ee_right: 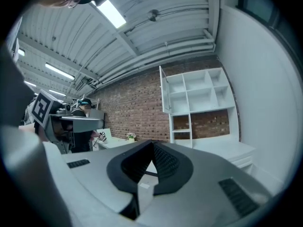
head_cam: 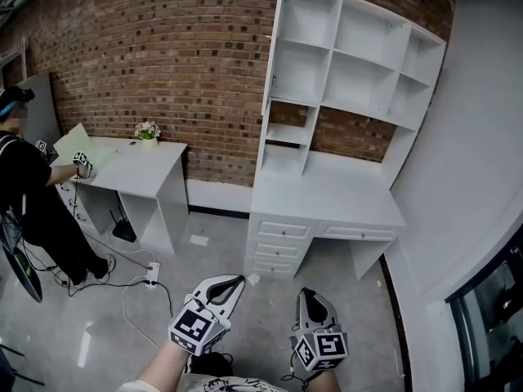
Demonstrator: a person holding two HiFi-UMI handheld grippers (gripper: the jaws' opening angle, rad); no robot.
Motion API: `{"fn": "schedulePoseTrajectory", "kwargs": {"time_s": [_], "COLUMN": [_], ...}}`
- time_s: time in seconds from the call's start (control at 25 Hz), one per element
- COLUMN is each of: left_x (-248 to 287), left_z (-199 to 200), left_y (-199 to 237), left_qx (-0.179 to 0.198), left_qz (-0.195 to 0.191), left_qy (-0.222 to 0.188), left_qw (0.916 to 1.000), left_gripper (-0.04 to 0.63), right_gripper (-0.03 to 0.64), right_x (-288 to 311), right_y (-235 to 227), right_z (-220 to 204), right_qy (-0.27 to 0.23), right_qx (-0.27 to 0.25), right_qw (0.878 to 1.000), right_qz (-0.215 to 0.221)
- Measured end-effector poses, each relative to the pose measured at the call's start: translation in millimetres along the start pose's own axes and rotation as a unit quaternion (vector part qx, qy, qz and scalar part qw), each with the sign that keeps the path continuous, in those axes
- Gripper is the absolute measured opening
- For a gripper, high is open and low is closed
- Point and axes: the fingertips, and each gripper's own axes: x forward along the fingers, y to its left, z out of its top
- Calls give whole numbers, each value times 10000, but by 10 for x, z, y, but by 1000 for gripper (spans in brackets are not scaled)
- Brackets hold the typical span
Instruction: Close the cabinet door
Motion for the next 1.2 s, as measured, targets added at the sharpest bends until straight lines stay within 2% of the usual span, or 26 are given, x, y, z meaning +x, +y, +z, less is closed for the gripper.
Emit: {"fn": "schedulePoseTrajectory", "kwargs": {"time_s": [0.16,0.4,0.72,1.2], "left_x": [63,272,788,1558], "left_z": [-90,-116,-125,-112], "left_y": [207,710,1718,3116], "left_qx": [-87,-30,-201,-243], "left_qz": [82,-70,-221,-472], "left_qy": [54,-21,47,-160], "left_qw": [9999,10000,9995,9985], "left_gripper": [14,14,14,14], "right_gripper": [5,5,5,5], "right_x": [198,734,1683,3120], "right_y": [-26,23,43,-87], "right_z": [-25,33,170,434], "right_qy": [67,23,129,122], "right_qx": [-12,-219,-132,-245], "right_qw": [10000,9996,9992,9970], "right_qz": [-36,-181,-341,-731]}}
